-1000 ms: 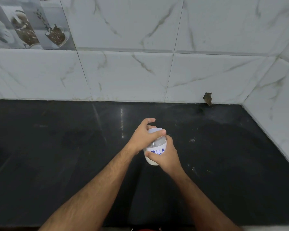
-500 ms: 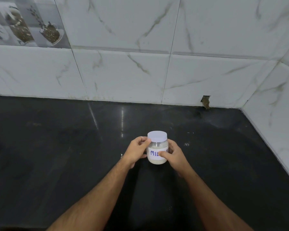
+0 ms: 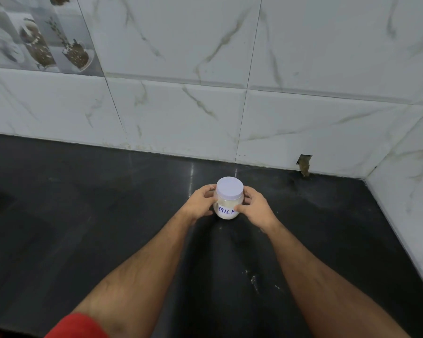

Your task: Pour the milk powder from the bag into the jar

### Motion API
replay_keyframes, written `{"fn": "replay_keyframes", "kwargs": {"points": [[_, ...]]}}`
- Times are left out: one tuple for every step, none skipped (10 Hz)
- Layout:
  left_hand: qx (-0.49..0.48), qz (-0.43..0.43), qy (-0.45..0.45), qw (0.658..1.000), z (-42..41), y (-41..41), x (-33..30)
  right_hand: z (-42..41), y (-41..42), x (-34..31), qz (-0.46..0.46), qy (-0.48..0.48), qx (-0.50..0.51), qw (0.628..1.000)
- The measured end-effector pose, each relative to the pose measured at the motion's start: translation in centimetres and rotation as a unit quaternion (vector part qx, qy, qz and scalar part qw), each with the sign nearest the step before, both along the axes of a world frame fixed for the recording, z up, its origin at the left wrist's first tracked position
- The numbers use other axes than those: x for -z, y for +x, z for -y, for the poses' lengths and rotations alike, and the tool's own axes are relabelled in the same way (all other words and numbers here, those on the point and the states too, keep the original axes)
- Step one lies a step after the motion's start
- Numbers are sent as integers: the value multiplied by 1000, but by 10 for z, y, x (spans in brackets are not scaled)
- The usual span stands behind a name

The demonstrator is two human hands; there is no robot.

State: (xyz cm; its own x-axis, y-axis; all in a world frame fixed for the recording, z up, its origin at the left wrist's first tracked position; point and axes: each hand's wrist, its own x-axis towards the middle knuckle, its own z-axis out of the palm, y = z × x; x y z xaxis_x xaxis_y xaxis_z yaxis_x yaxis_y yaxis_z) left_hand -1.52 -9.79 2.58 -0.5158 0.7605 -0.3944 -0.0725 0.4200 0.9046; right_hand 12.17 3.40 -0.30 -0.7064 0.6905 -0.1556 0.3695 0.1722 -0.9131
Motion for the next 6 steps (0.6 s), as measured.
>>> {"fn": "replay_keyframes", "kwargs": {"points": [[3,-12,-32,999,-11,1,-1,-4,-4,-2,10,30,10,999],[-1,-16,-42,999,-15,6,-2,-4,-4,5,5,40,15,999],[-5,-23,-49,999,-15,7,-2,-1,-2,6,4,46,22,999],[4,-25,-48,999,-13,9,-1,-2,0,8,9,47,18,999],[32,-63,-56,996,-11,12,-3,3,5,0,28,68,6,997],[28,-139,-64,988,-11,8,1,4,11,-6,73,121,12,990]]}}
